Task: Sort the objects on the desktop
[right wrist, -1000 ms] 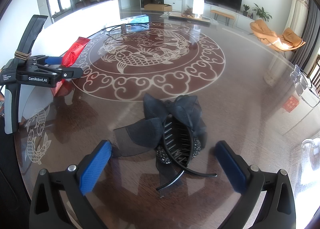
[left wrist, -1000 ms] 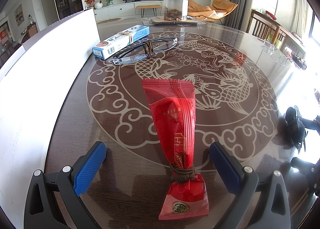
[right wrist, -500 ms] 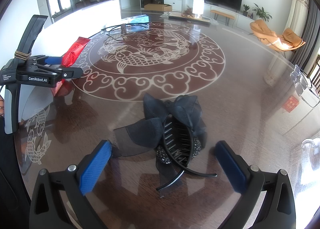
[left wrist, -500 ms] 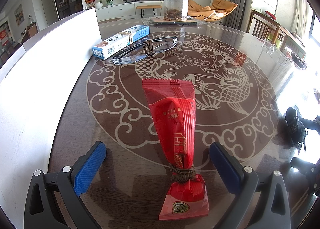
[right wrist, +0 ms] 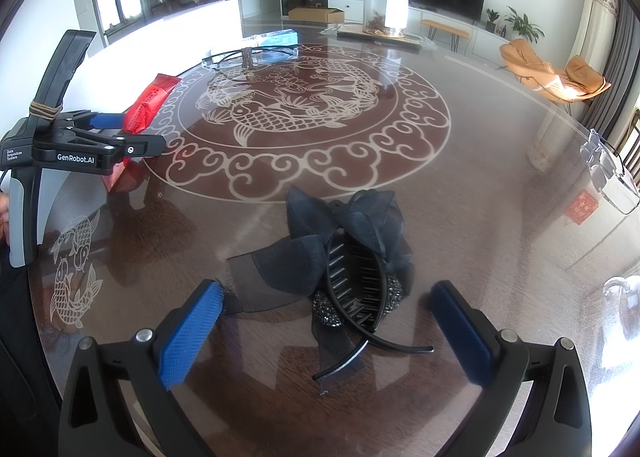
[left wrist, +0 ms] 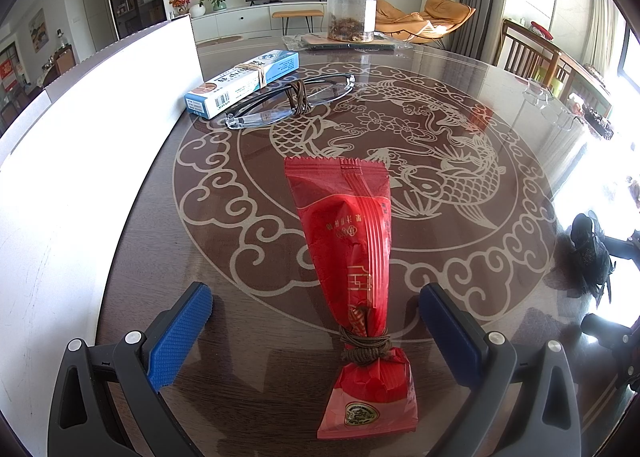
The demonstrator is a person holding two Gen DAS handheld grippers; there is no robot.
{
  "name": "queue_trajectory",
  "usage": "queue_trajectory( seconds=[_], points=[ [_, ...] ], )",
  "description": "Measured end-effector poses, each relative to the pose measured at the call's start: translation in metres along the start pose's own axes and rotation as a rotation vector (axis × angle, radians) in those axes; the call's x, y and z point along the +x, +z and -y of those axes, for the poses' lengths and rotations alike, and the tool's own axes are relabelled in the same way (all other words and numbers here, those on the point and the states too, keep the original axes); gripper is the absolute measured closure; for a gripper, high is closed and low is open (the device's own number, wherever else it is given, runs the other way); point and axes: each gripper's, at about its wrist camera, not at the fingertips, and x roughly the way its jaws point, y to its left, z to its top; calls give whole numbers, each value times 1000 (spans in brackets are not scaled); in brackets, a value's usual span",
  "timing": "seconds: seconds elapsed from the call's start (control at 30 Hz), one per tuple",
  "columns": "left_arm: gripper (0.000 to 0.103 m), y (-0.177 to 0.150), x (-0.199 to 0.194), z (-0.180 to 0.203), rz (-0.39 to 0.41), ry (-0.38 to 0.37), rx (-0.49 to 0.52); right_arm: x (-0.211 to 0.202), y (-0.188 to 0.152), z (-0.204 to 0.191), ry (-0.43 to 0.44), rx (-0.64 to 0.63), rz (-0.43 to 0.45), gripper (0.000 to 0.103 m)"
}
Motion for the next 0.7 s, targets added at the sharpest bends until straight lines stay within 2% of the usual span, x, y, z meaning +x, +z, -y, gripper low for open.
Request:
queue_trajectory(
  seconds=[0.17, 0.2, 0.3, 0.37, 0.47, 0.63, 0.7],
  points=[
    [0, 0, 0, 0, -3, -1, -2, 0, 0, 0, 0, 0, 0, 0],
    [0, 2, 1, 0, -22, -2, -7, 0, 0, 0, 0, 0, 0, 0],
    [0, 3, -2, 5, -175, -14, 23, 0, 0, 0, 2, 1, 0, 0],
    [0, -8, -10, 6, -207, -38, 68, 0, 0, 0, 6, 4, 2, 0],
    [0, -19, -17, 2, -190, -43, 81, 2, 1, -1, 0, -1, -1, 0],
    [0, -2, -5, 2, -192, -1, 12, 0, 1, 1, 12, 8, 3, 0],
    [16, 3, -8, 12, -171, -9, 30, -4, 2, 10, 60, 36, -10, 0]
  ],
)
